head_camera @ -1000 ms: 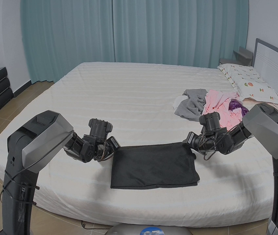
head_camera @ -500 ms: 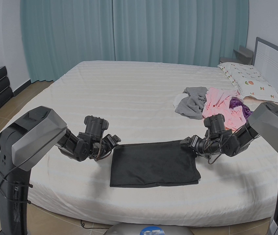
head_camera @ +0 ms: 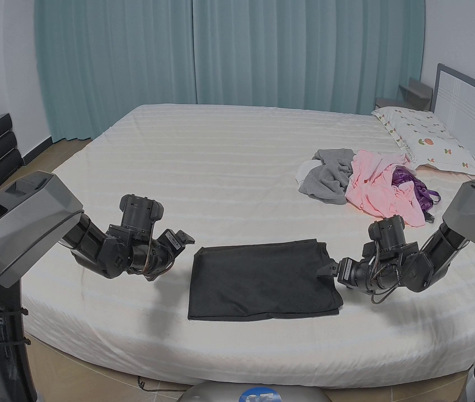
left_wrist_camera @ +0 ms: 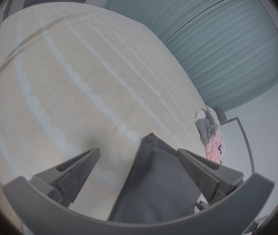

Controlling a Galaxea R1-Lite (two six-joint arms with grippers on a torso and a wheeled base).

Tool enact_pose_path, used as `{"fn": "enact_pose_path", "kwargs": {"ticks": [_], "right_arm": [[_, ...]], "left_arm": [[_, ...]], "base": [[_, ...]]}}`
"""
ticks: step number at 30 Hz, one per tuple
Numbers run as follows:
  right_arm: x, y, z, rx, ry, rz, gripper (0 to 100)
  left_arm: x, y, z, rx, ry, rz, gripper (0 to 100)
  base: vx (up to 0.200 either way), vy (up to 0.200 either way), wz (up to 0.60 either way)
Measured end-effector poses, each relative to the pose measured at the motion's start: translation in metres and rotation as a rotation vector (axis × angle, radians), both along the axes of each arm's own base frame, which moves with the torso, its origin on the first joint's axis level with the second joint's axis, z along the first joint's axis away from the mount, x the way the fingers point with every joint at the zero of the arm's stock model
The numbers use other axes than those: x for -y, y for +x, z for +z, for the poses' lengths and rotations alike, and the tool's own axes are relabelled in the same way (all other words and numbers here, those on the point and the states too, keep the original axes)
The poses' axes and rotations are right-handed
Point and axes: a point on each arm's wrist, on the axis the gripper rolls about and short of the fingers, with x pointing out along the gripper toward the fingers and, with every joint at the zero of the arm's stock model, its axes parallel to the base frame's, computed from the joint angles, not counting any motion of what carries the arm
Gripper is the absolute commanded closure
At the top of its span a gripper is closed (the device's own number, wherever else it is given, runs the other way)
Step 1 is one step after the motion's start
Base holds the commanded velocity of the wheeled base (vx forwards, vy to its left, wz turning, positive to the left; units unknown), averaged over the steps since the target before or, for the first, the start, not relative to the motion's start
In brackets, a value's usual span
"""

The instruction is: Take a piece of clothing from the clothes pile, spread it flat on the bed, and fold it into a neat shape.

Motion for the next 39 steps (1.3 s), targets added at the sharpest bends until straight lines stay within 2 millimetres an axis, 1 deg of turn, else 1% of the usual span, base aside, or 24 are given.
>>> {"fn": "enact_pose_path", "kwargs": {"ticks": [1, 6, 16, 21, 22, 27, 31, 35, 39], "right_arm": [[0.001, -0.004, -0.002, -0.006, 0.002, 0.009, 100], [0.004, -0.02, -0.007, -0.03, -0.004, 0.049, 100], [0.009, -0.036, -0.003, -0.044, -0.021, 0.066, 100], [0.012, -0.039, -0.001, -0.04, -0.023, 0.065, 100], [0.012, -0.039, -0.001, -0.04, -0.023, 0.066, 0], [0.01, -0.037, 0.001, -0.031, -0.019, 0.066, 0], [0.007, -0.026, 0.009, 0.009, 0.002, 0.059, 0], [0.002, -0.006, 0.02, 0.067, 0.039, 0.033, 0], [-0.005, 0.02, 0.027, 0.118, 0.075, 0.007, 0]], "left_arm": [[-0.001, -0.003, 0.0, -0.005, -0.001, 0.0, 0], [-0.004, -0.015, -0.001, -0.03, -0.028, 0.023, 0], [-0.007, -0.027, -0.005, -0.024, -0.04, 0.027, 0], [-0.007, -0.03, -0.007, -0.024, -0.043, 0.027, 0], [-0.007, -0.031, -0.008, -0.026, -0.047, 0.031, 0], [-0.007, -0.032, -0.008, -0.035, -0.06, 0.042, 0], [-0.007, -0.033, -0.009, -0.039, -0.062, 0.039, 0], [-0.007, -0.034, -0.009, -0.046, -0.07, 0.031, 0], [-0.007, -0.035, -0.01, -0.052, -0.076, 0.028, 0]], "base": [[0.0, 0.0, 0.0], [0.0, 0.0, 0.0], [0.0, 0.0, 0.0], [0.0, 0.0, 0.0], [0.0, 0.0, 0.0], [0.0, 0.0, 0.0], [0.0, 0.0, 0.0], [0.0, 0.0, 0.0], [0.0, 0.0, 0.0]]}}
